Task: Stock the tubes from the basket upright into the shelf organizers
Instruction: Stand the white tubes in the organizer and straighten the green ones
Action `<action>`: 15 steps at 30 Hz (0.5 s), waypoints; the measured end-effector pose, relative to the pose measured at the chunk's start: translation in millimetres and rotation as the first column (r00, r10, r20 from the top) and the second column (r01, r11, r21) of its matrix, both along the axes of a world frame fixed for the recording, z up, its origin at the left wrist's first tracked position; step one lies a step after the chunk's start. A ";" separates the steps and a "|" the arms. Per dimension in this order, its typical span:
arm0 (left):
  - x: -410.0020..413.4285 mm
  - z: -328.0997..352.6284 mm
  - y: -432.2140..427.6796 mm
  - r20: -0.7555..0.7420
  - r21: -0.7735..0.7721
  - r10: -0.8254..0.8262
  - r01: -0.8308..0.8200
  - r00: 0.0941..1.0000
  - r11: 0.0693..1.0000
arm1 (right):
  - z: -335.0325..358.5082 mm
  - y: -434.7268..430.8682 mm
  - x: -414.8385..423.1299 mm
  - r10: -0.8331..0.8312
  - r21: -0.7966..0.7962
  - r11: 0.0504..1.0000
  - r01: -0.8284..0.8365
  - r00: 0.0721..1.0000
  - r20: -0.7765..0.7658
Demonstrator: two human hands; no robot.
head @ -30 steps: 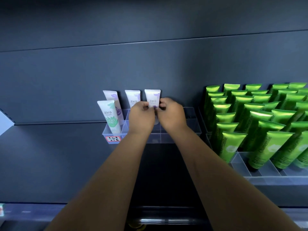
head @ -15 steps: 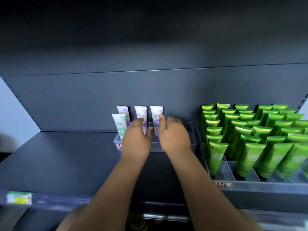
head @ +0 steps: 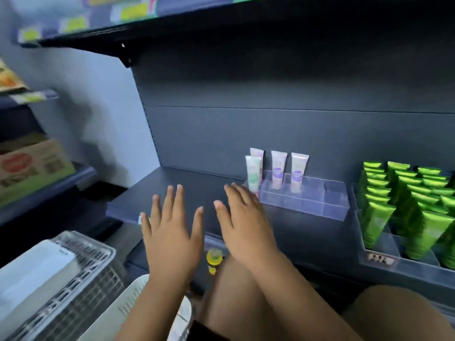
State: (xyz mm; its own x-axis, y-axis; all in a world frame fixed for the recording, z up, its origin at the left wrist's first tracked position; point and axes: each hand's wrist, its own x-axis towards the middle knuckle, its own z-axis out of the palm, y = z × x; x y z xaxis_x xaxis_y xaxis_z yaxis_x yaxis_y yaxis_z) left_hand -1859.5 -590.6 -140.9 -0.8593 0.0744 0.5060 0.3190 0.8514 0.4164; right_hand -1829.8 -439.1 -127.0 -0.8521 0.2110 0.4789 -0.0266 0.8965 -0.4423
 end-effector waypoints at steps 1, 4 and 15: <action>6.7 -5.7 -22.3 0.005 -0.009 0.042 -0.042 0.999 0.999 | -2.7 -20.8 -0.8 0.046 0.008 0.999 -0.045 0.999 -0.027; 27.0 -27.6 -83.5 0.037 -0.034 0.173 -0.172 0.984 0.984 | -19.9 -84.3 -1.5 0.180 0.034 0.983 -0.178 0.982 -0.053; 80.3 -192.0 -225.1 0.379 -0.183 0.467 -0.430 0.799 0.884 | -162.7 -203.4 -17.5 0.406 0.155 0.819 -0.553 0.749 0.524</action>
State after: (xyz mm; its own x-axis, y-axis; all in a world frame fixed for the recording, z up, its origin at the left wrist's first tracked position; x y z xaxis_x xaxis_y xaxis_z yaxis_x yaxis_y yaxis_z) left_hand -1779.2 -815.7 -332.9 -0.9312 -0.3442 0.1198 -0.2866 0.8946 0.3429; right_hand -1847.3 -642.6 -289.7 -0.9298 -0.3678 -0.0124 -0.3538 0.9025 -0.2456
